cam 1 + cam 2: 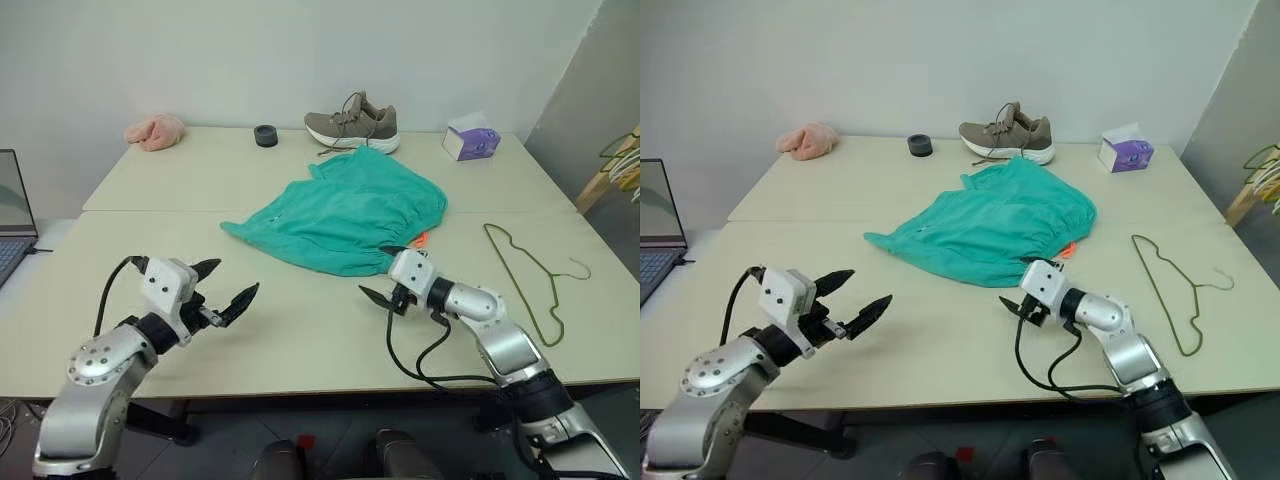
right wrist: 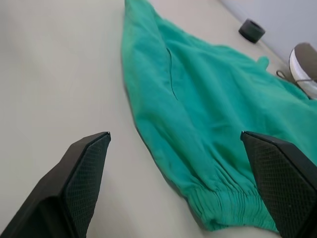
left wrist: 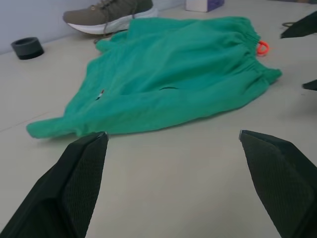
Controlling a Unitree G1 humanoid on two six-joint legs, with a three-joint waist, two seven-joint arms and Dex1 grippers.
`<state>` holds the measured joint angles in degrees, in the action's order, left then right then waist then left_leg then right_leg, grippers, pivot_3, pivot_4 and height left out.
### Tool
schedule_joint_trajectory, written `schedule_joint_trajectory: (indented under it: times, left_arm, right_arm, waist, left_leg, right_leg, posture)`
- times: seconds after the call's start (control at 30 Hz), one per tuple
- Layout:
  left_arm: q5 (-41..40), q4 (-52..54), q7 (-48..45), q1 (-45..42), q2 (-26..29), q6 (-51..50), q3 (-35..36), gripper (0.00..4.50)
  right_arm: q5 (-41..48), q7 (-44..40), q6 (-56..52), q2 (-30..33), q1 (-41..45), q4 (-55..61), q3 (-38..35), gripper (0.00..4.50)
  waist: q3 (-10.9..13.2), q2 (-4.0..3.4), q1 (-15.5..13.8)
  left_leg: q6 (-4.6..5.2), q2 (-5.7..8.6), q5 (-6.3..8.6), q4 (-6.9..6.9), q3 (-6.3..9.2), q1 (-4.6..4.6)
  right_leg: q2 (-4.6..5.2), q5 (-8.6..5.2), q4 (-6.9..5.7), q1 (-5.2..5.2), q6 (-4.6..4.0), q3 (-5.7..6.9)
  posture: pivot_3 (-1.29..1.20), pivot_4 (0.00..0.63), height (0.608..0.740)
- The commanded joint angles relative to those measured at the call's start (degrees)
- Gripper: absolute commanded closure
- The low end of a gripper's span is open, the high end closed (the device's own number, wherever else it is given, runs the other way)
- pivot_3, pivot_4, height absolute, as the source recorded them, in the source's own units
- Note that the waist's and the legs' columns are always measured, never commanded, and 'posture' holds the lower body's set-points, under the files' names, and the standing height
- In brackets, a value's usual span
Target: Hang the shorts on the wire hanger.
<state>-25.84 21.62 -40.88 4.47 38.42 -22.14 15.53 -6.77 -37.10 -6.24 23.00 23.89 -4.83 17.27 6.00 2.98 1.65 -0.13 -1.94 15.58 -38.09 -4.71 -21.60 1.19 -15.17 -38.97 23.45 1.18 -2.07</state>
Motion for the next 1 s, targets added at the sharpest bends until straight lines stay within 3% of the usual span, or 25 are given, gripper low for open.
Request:
schedule_joint_trajectory:
  times: [0.03, 0.4, 0.5, 0.73, 0.87, 1.0]
  left_arm:
    - [-2.71, 1.07, -4.13, -2.13, 3.65, -1.71, 1.24, 0.02]
    - [-1.93, 0.81, -6.37, -5.42, 5.77, -2.94, -0.75, 0.02]
    - [-1.14, 0.46, -5.91, -5.82, 5.42, -2.19, -0.90, 0.00]
    - [2.27, -2.38, -3.70, -7.86, 3.58, 1.54, -1.33, 0.00]
    - [8.23, -7.47, -2.85, -10.57, 4.17, 7.15, -3.68, 0.00]
    - [16.95, -16.76, -0.91, -16.89, 4.05, 16.88, -7.87, 0.00]
  right_arm:
    - [-2.76, -0.50, -1.35, -0.93, 4.13, -4.44, 2.12, 0.00]
    - [-6.92, 0.47, 0.10, -5.32, 18.76, -29.26, 4.47, 0.00]
    - [-7.53, 0.55, 1.87, -5.59, 20.62, -32.65, 4.58, 0.56]
    - [-7.27, 0.03, 3.28, -5.35, 20.55, -30.32, 3.53, 3.04]
    - [-7.27, -1.60, 2.72, -4.28, 19.31, -24.92, 3.25, 4.41]
    - [-6.82, -4.39, 0.69, -2.35, 16.82, -16.41, 3.16, 4.46]
  waist:
    - [0.01, -0.01, 0.04]
    - [0.01, -0.02, 0.26]
    - [0.00, -0.02, 0.18]
    - [0.01, -0.03, 0.15]
    - [0.05, -0.09, 0.24]
    - [0.05, -0.09, 0.21]
  left_leg:
    - [0.00, 0.00, 0.00, 0.00, 0.00, -0.01]
    - [-0.01, -0.01, -0.01, 0.00, -0.04, 0.08]
    - [-0.01, -0.02, -0.01, 0.00, -0.05, 0.12]
    - [-0.01, -0.01, -0.01, 0.00, -0.06, 0.10]
    - [-0.02, -0.08, -0.01, 0.02, -0.06, 0.07]
    - [-0.03, -0.19, 0.00, 0.01, -0.08, -0.08]
  right_leg:
    - [0.00, 0.00, 0.00, 0.01, -0.01, 0.01]
    - [0.00, -0.01, -0.05, -0.02, -0.03, -0.03]
    - [0.00, -0.01, -0.04, -0.06, -0.03, -0.04]
    - [0.08, 0.00, -0.04, -0.07, -0.03, -0.03]
    - [0.07, -0.01, -0.03, -0.02, -0.04, -0.02]
    - [0.06, -0.01, -0.02, 0.10, -0.05, 0.03]
  posture:
    - [0.03, 0.060, 0.740]
    - [0.02, 0.061, 0.740]
    - [0.02, 0.062, 0.740]
    - [0.01, 0.066, 0.740]
    - [-0.01, 0.070, 0.740]
    - [-0.04, 0.073, 0.740]
